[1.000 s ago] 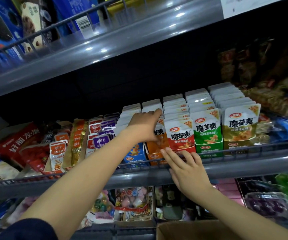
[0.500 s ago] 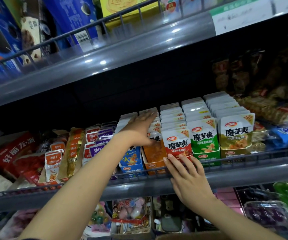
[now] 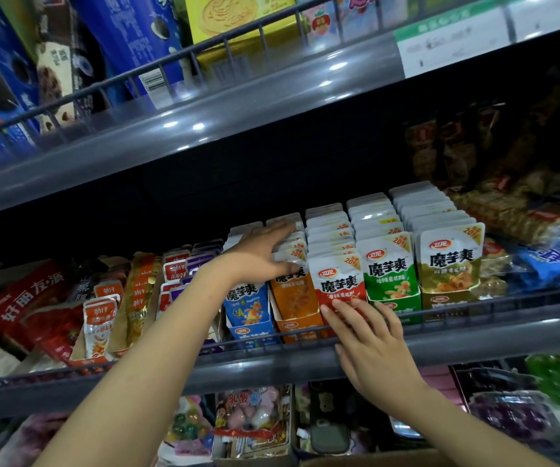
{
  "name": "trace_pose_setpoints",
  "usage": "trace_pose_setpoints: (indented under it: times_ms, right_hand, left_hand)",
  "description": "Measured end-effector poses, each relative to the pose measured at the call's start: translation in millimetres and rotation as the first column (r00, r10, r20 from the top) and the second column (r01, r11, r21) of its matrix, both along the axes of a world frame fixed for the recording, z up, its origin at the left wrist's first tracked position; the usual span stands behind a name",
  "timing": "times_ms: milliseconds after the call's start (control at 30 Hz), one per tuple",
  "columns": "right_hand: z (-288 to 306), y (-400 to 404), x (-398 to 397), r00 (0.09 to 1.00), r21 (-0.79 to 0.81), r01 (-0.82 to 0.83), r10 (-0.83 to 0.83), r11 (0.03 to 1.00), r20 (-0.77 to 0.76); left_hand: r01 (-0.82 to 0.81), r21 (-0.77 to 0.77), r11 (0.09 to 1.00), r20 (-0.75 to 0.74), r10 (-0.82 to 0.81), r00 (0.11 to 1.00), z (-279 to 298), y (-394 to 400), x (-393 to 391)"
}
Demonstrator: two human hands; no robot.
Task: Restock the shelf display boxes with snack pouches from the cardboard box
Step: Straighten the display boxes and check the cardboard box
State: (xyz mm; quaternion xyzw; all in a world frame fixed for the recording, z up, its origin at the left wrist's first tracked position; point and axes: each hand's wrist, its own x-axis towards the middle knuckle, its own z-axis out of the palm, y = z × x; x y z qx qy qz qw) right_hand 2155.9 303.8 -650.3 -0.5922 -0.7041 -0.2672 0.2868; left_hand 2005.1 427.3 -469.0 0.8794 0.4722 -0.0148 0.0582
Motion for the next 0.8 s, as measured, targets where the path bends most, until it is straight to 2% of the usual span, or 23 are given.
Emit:
trace_pose_setpoints:
  times_ms: [167,233,300,367,467,567,667,800]
  right_hand:
    - [5,-6,13,0.998,0.009,-0.032,0.032,0.999,-0.056]
    - [8,-9,18,0.996,0.007,-0.055,0.055,0.998,-0.075]
    - [10,-12,25,0.995,-0.003,-0.062,0.062,0.998,-0.076]
    - [12,-14,29,0.997,-0.017,-0.047,0.046,0.999,-0.055]
    - [10,-16,31,1.0,-0.045,-0.022,0.021,0.999,-0.023]
    - [7,-17,33,1.0,-0.078,-0.003,0.002,0.997,-0.009]
    - [7,-17,36,1.0,-0.079,0.0,-0.003,0.997,-0.03]
    - [6,-14,40,0.997,-0.071,-0.049,0.045,0.996,-0.061]
  left_hand:
    - [0.017,0.033,0.999,0.055,-0.019,0.998,-4,-7,-4]
    - [0.017,0.012,1.0,0.205,-0.019,0.979,-1,-14,-4]
    - [0.04,-0.035,0.999,0.413,-0.022,0.91,2,-26,1]
    - [0.113,-0.031,0.993,0.457,-0.087,0.885,2,-39,12]
    - [0.169,0.05,0.984,0.221,-0.176,0.959,-5,-46,33]
    - [0.18,0.192,0.965,0.006,-0.185,0.983,-17,-40,48]
    - [0.139,0.279,0.95,-0.066,-0.125,0.99,-21,-34,57]
    - [0.126,0.213,0.969,-0.165,-0.092,0.982,-11,-35,67]
